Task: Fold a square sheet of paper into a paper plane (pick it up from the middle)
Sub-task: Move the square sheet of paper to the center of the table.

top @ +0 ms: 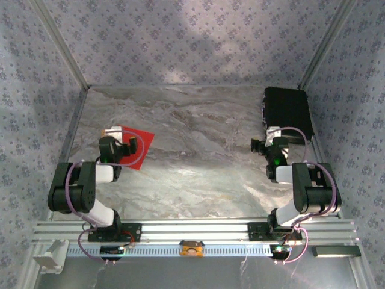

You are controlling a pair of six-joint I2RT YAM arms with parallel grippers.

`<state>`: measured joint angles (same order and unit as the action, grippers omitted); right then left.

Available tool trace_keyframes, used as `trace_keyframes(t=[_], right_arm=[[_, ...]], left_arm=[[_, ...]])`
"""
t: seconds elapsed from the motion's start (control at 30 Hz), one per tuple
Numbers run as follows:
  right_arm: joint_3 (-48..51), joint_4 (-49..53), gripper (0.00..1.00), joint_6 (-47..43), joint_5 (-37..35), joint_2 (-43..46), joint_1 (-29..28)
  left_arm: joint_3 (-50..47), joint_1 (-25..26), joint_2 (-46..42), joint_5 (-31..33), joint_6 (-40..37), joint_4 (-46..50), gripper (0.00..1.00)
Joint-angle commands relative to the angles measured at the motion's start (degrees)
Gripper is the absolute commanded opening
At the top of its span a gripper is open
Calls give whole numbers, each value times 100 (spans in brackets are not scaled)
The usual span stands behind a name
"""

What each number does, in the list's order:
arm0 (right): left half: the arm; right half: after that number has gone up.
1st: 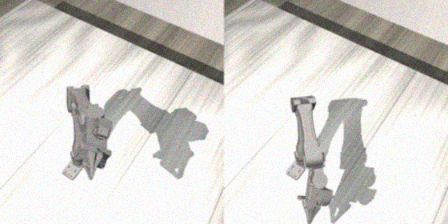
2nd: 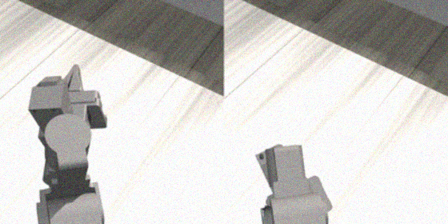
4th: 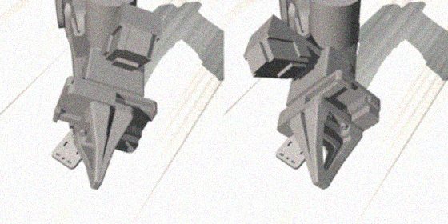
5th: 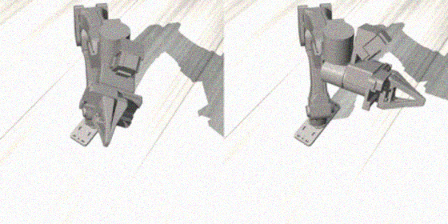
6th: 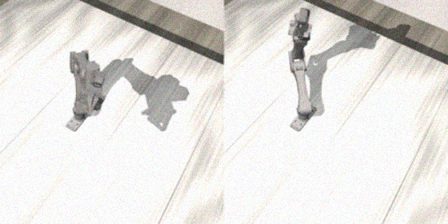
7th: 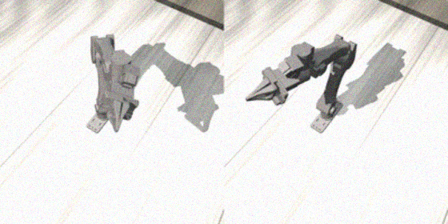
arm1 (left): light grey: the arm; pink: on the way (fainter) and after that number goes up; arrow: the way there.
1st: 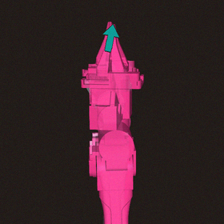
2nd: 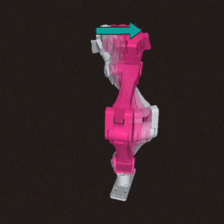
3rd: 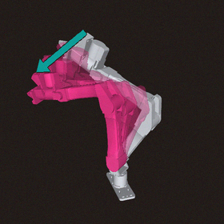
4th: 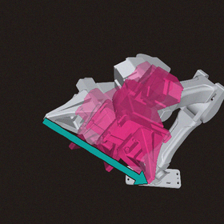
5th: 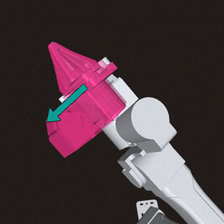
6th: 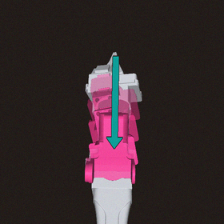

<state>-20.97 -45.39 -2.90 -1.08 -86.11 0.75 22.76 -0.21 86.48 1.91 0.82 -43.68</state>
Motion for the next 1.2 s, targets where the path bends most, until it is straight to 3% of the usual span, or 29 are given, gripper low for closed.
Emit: trace_keyframes(t=[0.0, 0.1, 0.17, 0.23, 0.33, 0.4, 0.47, 0.57, 0.77, 0.93, 1.03, 1.17], right_arm=[[29, 137, 96, -173, -180, 508, -141], [-523, 1762, 99, 147, -481, 1117, -220], [-548, 2004, 99, 252, -550, 1518, -284], [-681, 2470, 99, 459, -504, 1929, -352], [-1343, 3960, 99, 1585, -718, 2355, -384], [-1757, 4876, 99, 2648, -816, 2449, -350], [-2158, 5547, 99, 2701, -206, 2433, -289], [-2229, 5580, 99, 2764, 635, 2410, -261], [-2278, 5360, 99, 2821, 2040, 2107, -403], [-2332, 5353, 99, 2980, 2277, 1865, -615], [-2316, 5214, 99, 2948, 2790, 1715, -642], [-2227, 5070, 99, 2911, 3060, 1606, -801]], left_arm=[[288, -21, -723, -186, 60, 834, 100], [555, -136, -1080, -293, 407, 1778, 100], [543, -134, -1370, -411, 451, 1808, 100], [880, -129, -1548, -158, 736, 2503, 100], [1635, -191, -1508, 159, 1473, 3921, 100], [1779, -350, -1405, -498, 1735, 4131, 100], [1765, -540, -1204, -1266, 2192, 3885, 100], [2170, -625, -620, -1479, 2646, 4212, 100], [2785, -624, 256, -2254, 2531, 4614, 98], [3126, -624, 1018, -2741, 2493, 4890, 94], [3243, -592, 1297, -2818, 2544, 4984, 91], [3310, -383, 1456, -2458, 2598, 5294, 90]])
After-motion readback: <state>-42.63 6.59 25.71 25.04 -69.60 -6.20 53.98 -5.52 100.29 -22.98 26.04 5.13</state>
